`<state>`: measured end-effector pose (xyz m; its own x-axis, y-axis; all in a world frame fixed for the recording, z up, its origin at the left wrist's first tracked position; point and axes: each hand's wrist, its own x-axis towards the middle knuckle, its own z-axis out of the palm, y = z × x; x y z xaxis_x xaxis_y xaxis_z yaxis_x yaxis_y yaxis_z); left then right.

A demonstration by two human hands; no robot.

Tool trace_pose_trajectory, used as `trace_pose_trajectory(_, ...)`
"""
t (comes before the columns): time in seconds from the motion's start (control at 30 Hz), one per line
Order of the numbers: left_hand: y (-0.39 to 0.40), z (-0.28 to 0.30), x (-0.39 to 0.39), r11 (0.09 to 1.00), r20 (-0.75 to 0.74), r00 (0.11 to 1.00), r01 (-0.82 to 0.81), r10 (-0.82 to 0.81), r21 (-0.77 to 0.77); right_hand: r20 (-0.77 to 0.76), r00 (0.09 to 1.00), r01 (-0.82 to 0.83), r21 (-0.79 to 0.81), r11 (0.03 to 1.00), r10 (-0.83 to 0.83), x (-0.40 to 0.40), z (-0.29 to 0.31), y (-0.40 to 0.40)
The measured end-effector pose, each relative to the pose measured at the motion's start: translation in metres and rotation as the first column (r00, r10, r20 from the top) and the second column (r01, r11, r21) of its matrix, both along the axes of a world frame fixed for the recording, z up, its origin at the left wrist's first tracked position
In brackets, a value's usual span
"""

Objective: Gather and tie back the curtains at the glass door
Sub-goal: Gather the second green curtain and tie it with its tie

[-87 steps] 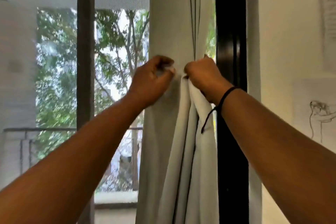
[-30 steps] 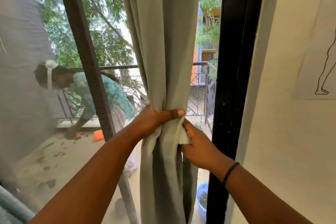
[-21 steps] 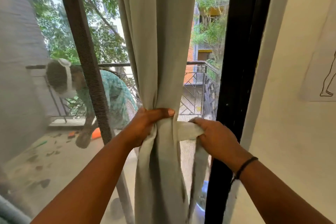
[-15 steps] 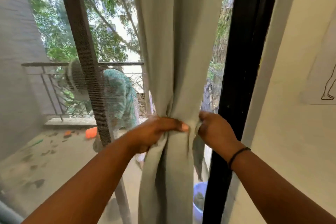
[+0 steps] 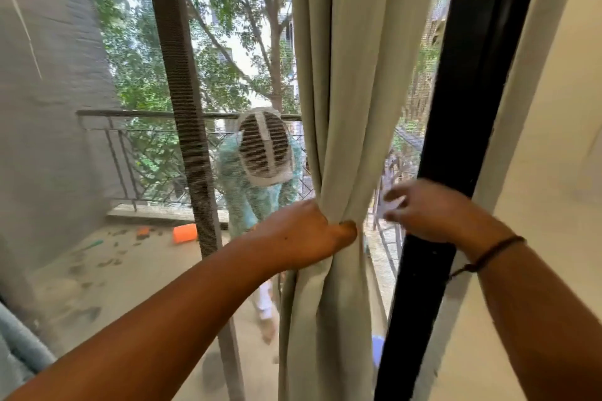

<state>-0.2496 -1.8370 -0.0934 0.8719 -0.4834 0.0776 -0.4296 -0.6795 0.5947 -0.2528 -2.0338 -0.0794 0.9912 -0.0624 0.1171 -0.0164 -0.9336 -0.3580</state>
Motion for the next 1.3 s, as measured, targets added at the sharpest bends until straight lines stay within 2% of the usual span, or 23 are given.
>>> trace_pose_trajectory(0.07,-0.005,0.001,0.011,0.955,0.148,0.958,-0.266,0.246,0.132,0.226,0.973,0.007,0.138,0.990,-0.039,-0.028,0.020,0.001)
trace_pose_trajectory(0.13,-0.010,0.007,0.024,0.902,0.181,0.912,-0.397,0.367,0.172,0.386,0.922,-0.120,0.277,0.953,0.004,-0.058,0.037,0.020)
trace_pose_trajectory(0.17,-0.015,0.010,0.031,0.905,0.177,0.921,-0.378,0.347,0.194,0.396,0.916,-0.188,0.297,0.936,0.059,-0.070,0.038,0.033)
trace_pose_trajectory(0.23,-0.024,0.018,0.040,0.935,0.077,0.955,-0.297,0.288,0.192,0.240,0.956,-0.207,0.133,0.969,0.171,-0.085,0.026,0.057)
trace_pose_trajectory(0.3,-0.031,0.024,0.040,0.966,-0.162,0.952,-0.251,0.258,0.062,0.059,0.978,-0.196,-0.062,0.979,0.200,-0.085,0.003,0.076)
trace_pose_trajectory(0.33,-0.034,0.024,0.042,0.972,-0.260,0.938,-0.235,0.231,0.014,0.012,0.983,-0.184,-0.053,0.982,0.184,-0.083,-0.006,0.082)
trace_pose_trajectory(0.4,-0.041,0.021,0.046,0.979,-0.311,0.930,-0.203,0.194,0.005,0.019,0.990,-0.140,0.074,0.987,0.139,-0.074,-0.027,0.089)
trace_pose_trajectory(0.5,-0.046,0.018,0.048,0.975,-0.292,0.933,-0.222,0.212,0.001,0.210,0.977,-0.045,0.360,0.932,-0.034,-0.056,-0.052,0.086)
trace_pose_trajectory(0.57,-0.046,0.018,0.047,0.977,-0.304,0.932,-0.214,0.199,-0.017,0.301,0.944,-0.014,0.455,0.890,-0.139,-0.045,-0.063,0.075)
trace_pose_trajectory(0.7,-0.048,0.019,0.047,0.986,-0.347,0.925,-0.166,0.153,-0.008,0.257,0.966,-0.129,0.570,0.811,-0.026,-0.031,-0.065,0.058)
trace_pose_trajectory(0.77,-0.047,0.020,0.047,0.988,-0.356,0.922,-0.150,0.152,0.033,0.330,0.943,-0.125,0.467,0.875,-0.041,-0.033,-0.065,0.055)
trace_pose_trajectory(0.83,-0.044,0.021,0.049,0.988,-0.351,0.924,-0.140,0.152,0.059,0.460,0.887,-0.064,0.214,0.975,-0.043,-0.038,-0.067,0.055)
trace_pose_trajectory(0.9,-0.040,0.020,0.053,0.987,-0.319,0.934,-0.141,0.160,0.082,0.586,0.810,0.000,0.031,1.000,-0.018,-0.046,-0.066,0.058)
trace_pose_trajectory(0.97,-0.036,0.021,0.056,0.986,-0.300,0.940,-0.140,0.161,0.090,0.622,0.783,0.028,-0.044,0.999,0.006,-0.050,-0.061,0.059)
trace_pose_trajectory(1.07,-0.028,0.021,0.061,0.998,-0.241,0.969,-0.058,0.058,0.008,0.553,0.832,0.049,-0.138,0.989,0.036,-0.054,-0.053,0.056)
trace_pose_trajectory(1.17,-0.012,0.010,0.066,0.981,-0.155,0.981,0.091,-0.118,-0.171,0.494,0.867,0.067,-0.243,0.968,0.064,-0.070,-0.041,0.056)
trace_pose_trajectory(1.23,-0.001,-0.005,0.065,0.924,-0.160,0.970,0.113,-0.182,-0.365,0.339,0.937,-0.008,-0.215,0.977,0.082,-0.080,-0.038,0.056)
trace_pose_trajectory(1.3,0.005,-0.020,0.063,0.823,-0.177,0.951,0.117,-0.255,-0.556,0.235,0.963,-0.092,-0.177,0.980,0.133,-0.082,-0.035,0.055)
